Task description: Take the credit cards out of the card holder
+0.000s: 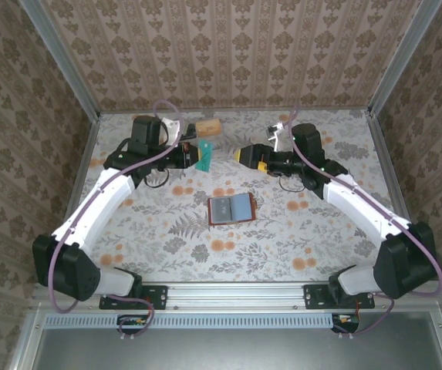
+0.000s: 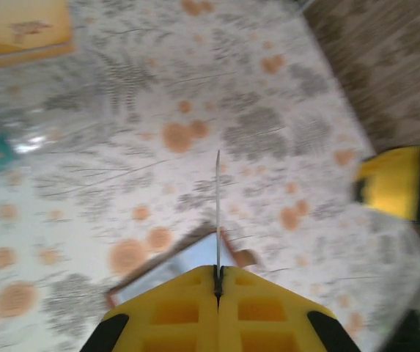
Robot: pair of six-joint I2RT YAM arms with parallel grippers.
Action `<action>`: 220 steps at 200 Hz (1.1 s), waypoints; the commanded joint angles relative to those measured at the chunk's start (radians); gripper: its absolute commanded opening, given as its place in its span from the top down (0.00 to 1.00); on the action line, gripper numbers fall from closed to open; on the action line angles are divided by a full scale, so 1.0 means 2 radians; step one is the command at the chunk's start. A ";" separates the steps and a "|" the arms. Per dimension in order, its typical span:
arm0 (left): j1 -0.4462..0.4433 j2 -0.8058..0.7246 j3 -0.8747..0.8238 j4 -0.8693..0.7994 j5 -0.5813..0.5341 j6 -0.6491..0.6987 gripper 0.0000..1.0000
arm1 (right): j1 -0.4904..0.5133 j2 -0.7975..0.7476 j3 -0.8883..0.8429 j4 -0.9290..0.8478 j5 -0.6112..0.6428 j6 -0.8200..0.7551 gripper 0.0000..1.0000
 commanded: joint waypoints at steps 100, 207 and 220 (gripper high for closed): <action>-0.013 0.086 0.021 -0.007 -0.168 0.505 1.00 | -0.030 -0.086 -0.045 -0.052 0.039 -0.052 0.00; 0.000 0.191 -0.006 0.118 -0.228 0.676 1.00 | -0.040 -0.082 -0.041 -0.066 0.032 -0.049 0.00; 0.003 0.203 -0.004 0.127 -0.228 0.679 1.00 | -0.040 -0.079 -0.037 -0.070 0.033 -0.050 0.00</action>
